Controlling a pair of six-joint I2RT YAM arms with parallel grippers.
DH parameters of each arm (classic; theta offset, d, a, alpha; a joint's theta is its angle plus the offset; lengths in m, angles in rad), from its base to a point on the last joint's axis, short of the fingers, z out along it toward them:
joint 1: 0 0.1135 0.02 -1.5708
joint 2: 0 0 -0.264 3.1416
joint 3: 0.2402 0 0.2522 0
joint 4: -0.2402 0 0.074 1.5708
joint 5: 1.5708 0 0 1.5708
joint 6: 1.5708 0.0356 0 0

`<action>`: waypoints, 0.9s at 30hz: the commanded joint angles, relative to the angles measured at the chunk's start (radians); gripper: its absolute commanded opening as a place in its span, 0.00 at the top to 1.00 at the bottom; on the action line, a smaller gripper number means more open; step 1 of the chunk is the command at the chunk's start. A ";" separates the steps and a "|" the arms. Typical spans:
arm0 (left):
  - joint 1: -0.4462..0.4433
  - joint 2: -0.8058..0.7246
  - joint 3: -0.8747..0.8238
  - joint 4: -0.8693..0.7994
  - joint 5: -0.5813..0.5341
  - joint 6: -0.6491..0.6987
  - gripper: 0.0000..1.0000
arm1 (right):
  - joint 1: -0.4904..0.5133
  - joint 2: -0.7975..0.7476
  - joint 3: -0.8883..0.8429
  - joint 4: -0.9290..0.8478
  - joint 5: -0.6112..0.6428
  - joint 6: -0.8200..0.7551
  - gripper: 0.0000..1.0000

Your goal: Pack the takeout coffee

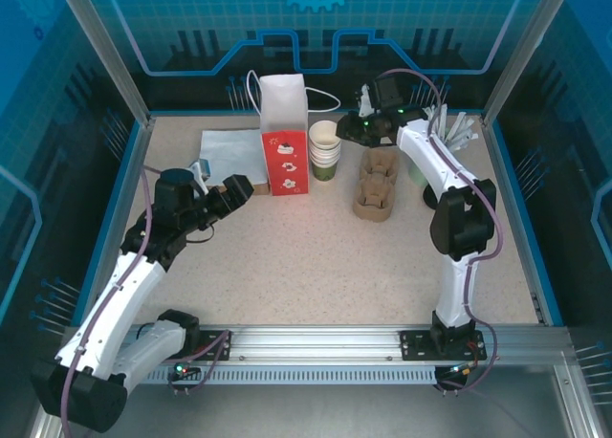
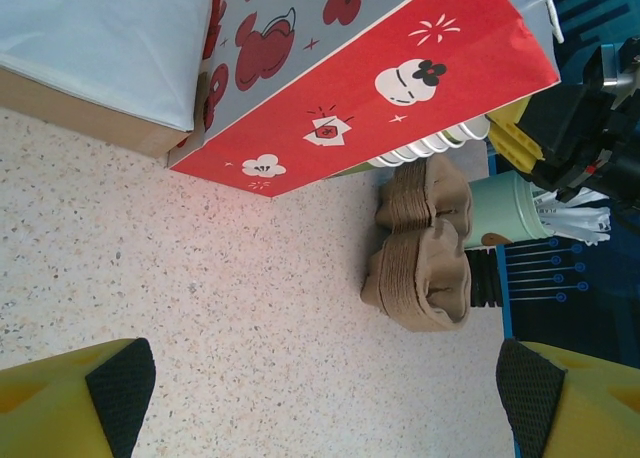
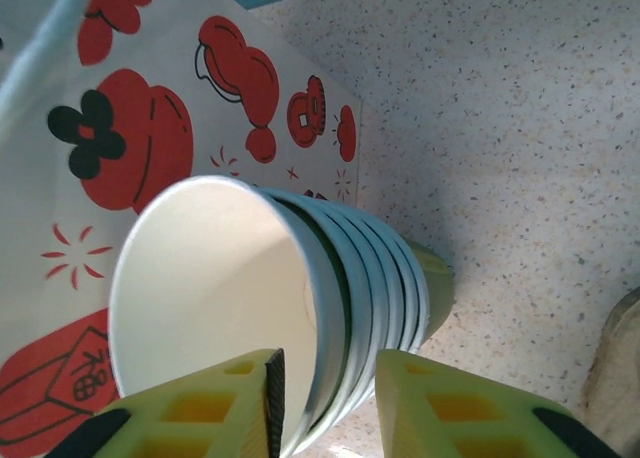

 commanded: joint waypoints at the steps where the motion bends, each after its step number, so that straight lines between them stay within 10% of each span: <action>1: 0.004 -0.005 0.022 0.014 0.031 -0.011 0.08 | 0.013 0.031 0.049 -0.060 0.005 -0.011 0.73; 27: 0.004 -0.012 0.049 -0.007 0.036 0.001 0.07 | 0.008 -0.051 0.174 -0.212 0.027 -0.110 0.90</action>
